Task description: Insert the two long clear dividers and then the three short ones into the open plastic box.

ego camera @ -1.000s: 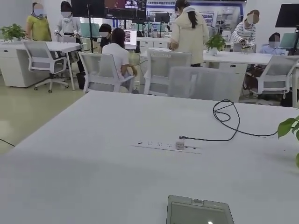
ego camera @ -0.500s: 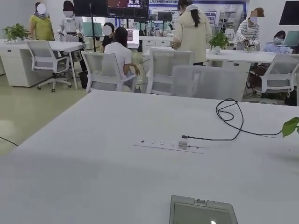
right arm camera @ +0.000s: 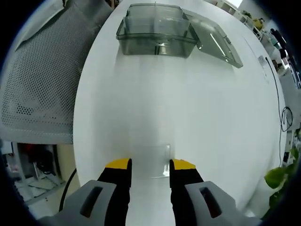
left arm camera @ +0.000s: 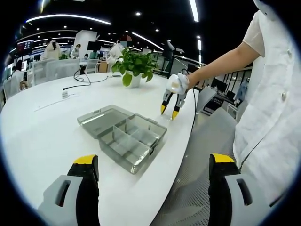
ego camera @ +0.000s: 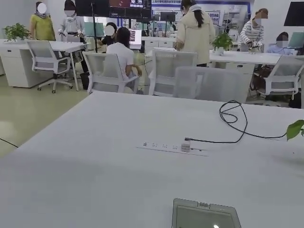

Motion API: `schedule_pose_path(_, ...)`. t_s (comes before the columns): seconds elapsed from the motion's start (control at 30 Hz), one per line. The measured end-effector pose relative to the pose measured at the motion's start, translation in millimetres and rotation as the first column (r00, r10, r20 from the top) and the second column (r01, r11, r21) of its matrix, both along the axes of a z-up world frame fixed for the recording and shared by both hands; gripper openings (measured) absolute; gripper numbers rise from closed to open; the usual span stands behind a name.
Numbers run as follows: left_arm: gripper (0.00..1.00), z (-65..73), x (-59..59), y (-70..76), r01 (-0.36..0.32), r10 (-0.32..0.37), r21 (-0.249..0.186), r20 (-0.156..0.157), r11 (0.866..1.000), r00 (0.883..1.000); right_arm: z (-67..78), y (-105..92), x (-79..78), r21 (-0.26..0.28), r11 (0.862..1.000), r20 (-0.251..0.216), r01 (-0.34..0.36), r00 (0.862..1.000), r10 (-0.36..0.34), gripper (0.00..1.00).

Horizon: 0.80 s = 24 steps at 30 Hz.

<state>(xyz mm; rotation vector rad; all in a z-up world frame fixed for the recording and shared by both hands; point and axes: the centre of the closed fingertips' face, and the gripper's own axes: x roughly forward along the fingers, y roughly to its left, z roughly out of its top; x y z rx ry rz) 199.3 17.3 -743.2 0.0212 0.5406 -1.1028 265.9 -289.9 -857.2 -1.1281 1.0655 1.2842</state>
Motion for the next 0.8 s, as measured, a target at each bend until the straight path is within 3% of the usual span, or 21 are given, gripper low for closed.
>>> schedule_pose_path(0.27, 1.00, 1.9, 0.3, 1.0, 0.000, 0.000, -0.003, 0.003, 1.000, 1.000, 8.9, 7.1, -0.1, 0.029, 0.999, 0.027, 0.017, 0.999, -0.018, 0.33)
schedule_pose_path(0.63, 0.95, 7.7, 7.9, 3.7, -0.041, 0.040, -0.024, -0.019, 0.999, 0.999, 47.0, 36.2, 8.3, 0.144, 0.987, 0.087, 0.063, 0.993, -0.076, 0.33)
schedule_pose_path(0.8, 0.93, 20.4, 17.8, 3.1, -0.087, 0.084, -0.077, -0.034, 0.993, 0.996, 67.3, 53.6, 6.8, 0.181, 0.982, 0.121, 0.046, 0.990, -0.069, 0.33)
